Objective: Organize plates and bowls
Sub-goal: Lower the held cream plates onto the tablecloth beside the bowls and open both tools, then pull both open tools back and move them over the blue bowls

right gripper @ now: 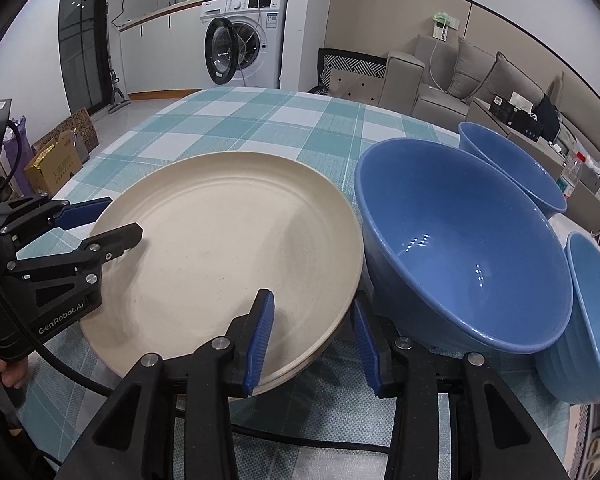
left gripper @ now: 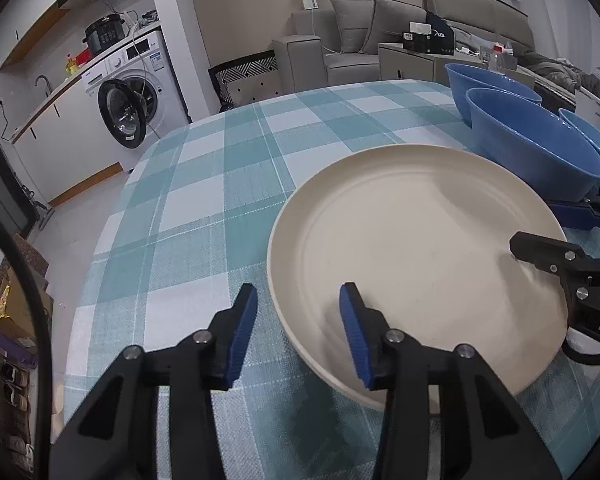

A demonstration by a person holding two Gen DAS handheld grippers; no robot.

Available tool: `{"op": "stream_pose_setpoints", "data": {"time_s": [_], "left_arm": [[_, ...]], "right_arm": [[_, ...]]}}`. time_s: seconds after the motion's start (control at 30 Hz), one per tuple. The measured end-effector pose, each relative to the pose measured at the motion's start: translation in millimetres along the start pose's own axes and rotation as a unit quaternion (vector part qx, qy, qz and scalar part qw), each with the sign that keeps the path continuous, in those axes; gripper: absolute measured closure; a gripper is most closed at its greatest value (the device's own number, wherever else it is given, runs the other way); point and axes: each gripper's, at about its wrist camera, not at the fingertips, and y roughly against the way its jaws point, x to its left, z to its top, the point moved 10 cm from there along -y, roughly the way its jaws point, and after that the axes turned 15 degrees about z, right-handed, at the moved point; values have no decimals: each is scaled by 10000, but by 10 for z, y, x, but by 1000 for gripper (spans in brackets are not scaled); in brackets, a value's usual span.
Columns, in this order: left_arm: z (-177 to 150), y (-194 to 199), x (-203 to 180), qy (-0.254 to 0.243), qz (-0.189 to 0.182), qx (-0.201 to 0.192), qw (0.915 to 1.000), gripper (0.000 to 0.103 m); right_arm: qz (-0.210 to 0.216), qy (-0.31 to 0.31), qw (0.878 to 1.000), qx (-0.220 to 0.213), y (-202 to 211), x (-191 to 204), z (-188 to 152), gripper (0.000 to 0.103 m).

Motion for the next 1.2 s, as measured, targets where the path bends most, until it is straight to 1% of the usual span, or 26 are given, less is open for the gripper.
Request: {"op": "stream_pose_setpoints", "data": {"time_s": [0.07,0.13,0.2,0.3,0.37,0.43,0.5,0.53,0.57,0.6,0.63,0.67,0.7,0.77,0.83,0.87,0.9,0.97,1.07,1.2], "left_arm": [[-9,0,-2,-2,-38,34,10000,54],[-16,-5,8,31,-73,83,9999,53],[-23,-10,12,66,-118,111,9998,51],[-30,-13,7,106,-246,154,9995,50],[-38,-13,3,171,-366,220,9989,47],[-45,-14,-2,231,-454,288,9983,46],[-49,-6,-4,295,-556,351,9974,46],[-45,7,1,345,-623,374,9968,44],[-39,20,10,381,-655,383,9964,40],[-28,31,23,414,-657,374,9963,33],[-12,51,49,460,-623,345,9964,27],[6,77,75,508,-597,300,9965,19],[33,112,96,554,-604,226,9964,18],[84,177,129,597,-652,136,9960,15],[134,252,162,663,-694,28,9954,8],[163,293,179,708,-729,-37,9948,2],[189,324,196,748,-770,-82,9942,0],[236,400,226,854,-877,-159,9924,0],[297,496,267,958,-924,-254,9908,0],[375,621,331,1047,-858,-386,9900,0]], "right_arm": [[3,13,10000,29,-8,3,-13,60],[46,39,10000,40,-12,16,-17,57],[99,69,9999,64,-25,40,-28,51],[87,105,9999,83,-35,54,-36,50],[145,84,9998,92,-32,57,-39,49],[215,77,9997,108,-27,61,-38,47],[297,82,9995,104,-16,84,-38,41],[332,107,9993,95,-2,101,-33,40],[342,132,9993,81,13,117,-35,37],[343,173,9992,64,31,133,-29,34],[342,217,9992,44,56,152,-20,33],[361,245,9990,19,80,167,-11,28],[398,267,9989,-11,108,188,0,25],[467,300,9984,-90,182,228,31,22],[507,345,9979,-185,279,262,70,19],[529,374,9976,-237,326,277,92,17],[559,426,9971,-297,381,297,113,15],[568,505,9963,-408,487,327,155,12],[566,580,9950,-579,643,349,232,5],[591,569,9935,-793,846,326,337,4]]}}
